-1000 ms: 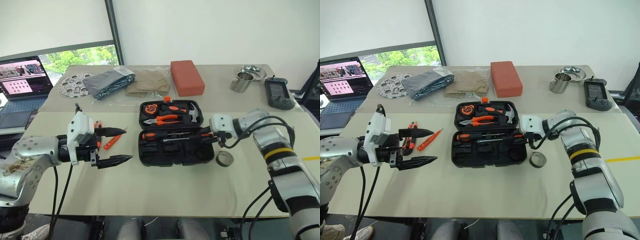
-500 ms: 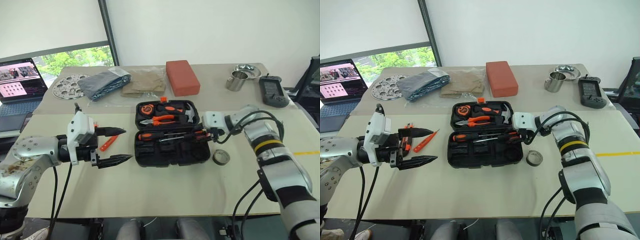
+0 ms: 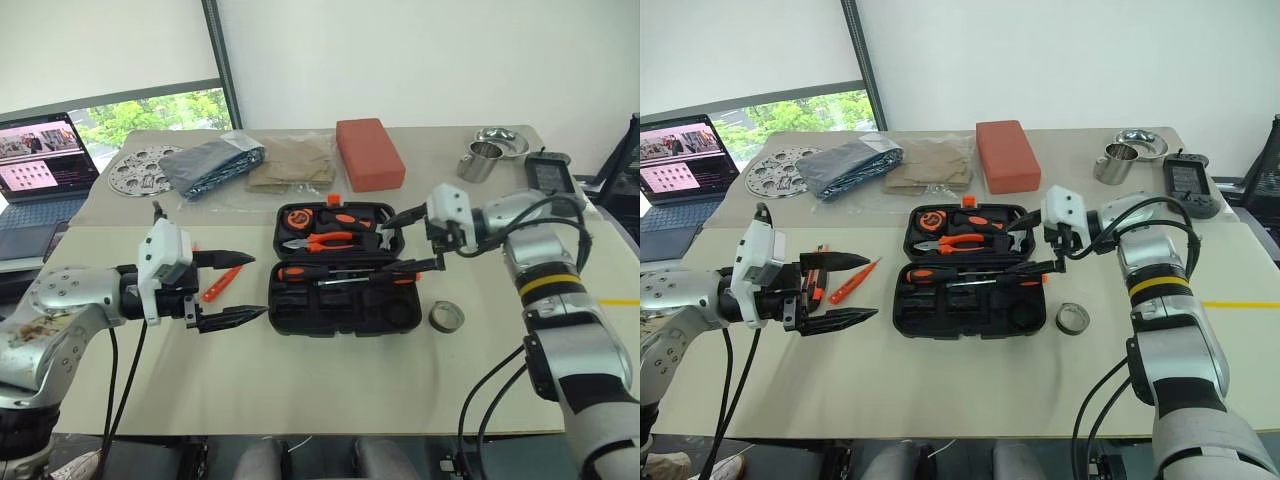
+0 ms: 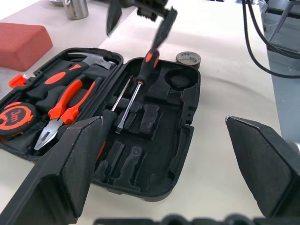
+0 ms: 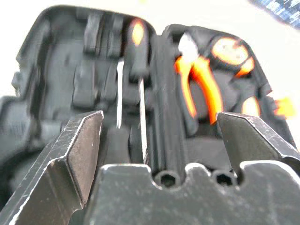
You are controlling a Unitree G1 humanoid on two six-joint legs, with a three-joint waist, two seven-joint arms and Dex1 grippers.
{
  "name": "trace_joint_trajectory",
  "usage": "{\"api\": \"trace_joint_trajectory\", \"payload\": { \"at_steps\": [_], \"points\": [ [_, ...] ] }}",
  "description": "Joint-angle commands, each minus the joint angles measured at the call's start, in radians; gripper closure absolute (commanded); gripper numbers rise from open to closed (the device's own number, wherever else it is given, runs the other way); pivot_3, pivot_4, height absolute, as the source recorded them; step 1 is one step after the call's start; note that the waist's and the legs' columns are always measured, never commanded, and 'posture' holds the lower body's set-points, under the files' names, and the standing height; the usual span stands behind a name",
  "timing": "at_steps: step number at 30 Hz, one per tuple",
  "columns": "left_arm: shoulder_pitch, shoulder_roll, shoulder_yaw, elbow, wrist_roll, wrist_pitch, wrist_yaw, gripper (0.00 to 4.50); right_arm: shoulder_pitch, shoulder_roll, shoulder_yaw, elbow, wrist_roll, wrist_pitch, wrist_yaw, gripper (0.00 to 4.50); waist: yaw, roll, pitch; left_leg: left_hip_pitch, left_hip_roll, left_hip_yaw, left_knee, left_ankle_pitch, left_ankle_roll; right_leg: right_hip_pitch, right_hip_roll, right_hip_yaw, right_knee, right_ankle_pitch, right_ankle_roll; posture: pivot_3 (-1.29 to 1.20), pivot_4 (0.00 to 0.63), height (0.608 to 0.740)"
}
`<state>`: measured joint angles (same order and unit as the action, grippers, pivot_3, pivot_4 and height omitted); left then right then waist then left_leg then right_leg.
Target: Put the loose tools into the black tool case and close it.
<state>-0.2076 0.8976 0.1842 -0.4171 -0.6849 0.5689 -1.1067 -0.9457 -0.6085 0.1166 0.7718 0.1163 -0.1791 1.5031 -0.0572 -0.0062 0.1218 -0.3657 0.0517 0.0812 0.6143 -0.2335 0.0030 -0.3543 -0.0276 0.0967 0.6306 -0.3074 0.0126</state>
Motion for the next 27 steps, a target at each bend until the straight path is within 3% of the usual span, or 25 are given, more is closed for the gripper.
{"api": "trace_joint_trajectory", "payload": {
  "at_steps": [1,2,5,10,16,27],
  "points": [
    [-0.029,0.0,-0.005,0.004,0.007,-0.026,-0.01,0.0,0.046,-0.064,-0.046,-0.089,0.035,0.078,-0.007,0.04,0.006,0.0,0.0,0.0,0.0,0.0,0.0,0.0,0.0,0.0,0.0,0.0,0.0,0.0,0.0,0.0,0.15,0.74],
    [-0.031,0.0,-0.006,0.006,0.006,-0.027,-0.013,0.0,0.062,-0.083,-0.047,-0.099,0.033,0.079,-0.003,0.04,0.01,0.0,0.0,0.0,0.0,0.0,0.0,0.0,0.0,0.0,0.0,0.0,0.0,0.0,0.0,0.0,0.15,0.74],
    [-0.037,0.001,-0.011,0.011,0.007,-0.028,-0.022,0.0,0.096,-0.135,-0.049,-0.113,0.031,0.103,0.005,0.72,0.013,0.0,0.0,-0.001,0.0,0.001,0.0,0.0,0.0,-0.001,0.0,0.001,-0.001,0.0,0.0,0.0,0.15,0.74],
    [-0.045,-0.001,-0.02,0.017,0.013,-0.031,-0.035,0.0,0.147,-0.208,-0.021,-0.101,-0.013,0.063,0.005,2.5,0.013,0.0,0.0,-0.001,0.0,0.001,0.0,0.0,0.0,-0.001,0.001,0.001,-0.001,0.0,0.0,0.0,0.15,0.74],
    [-0.06,-0.005,-0.029,0.024,0.019,-0.034,-0.041,0.0,0.174,-0.215,0.007,-0.111,-0.058,0.045,-0.011,4.44,0.009,0.0,0.0,0.0,0.0,0.002,0.0,0.0,0.0,-0.001,0.002,0.002,-0.001,0.0,0.0,0.0,0.15,0.74],
    [-0.056,0.0,-0.03,0.024,0.022,-0.04,-0.034,0.0,0.146,-0.138,0.031,-0.12,-0.07,0.024,-0.041,4.44,0.013,0.0,0.0,-0.001,0.0,0.002,0.001,0.001,0.0,-0.001,0.002,0.001,-0.001,0.0,0.0,0.0,0.15,0.74]
  ]
}}
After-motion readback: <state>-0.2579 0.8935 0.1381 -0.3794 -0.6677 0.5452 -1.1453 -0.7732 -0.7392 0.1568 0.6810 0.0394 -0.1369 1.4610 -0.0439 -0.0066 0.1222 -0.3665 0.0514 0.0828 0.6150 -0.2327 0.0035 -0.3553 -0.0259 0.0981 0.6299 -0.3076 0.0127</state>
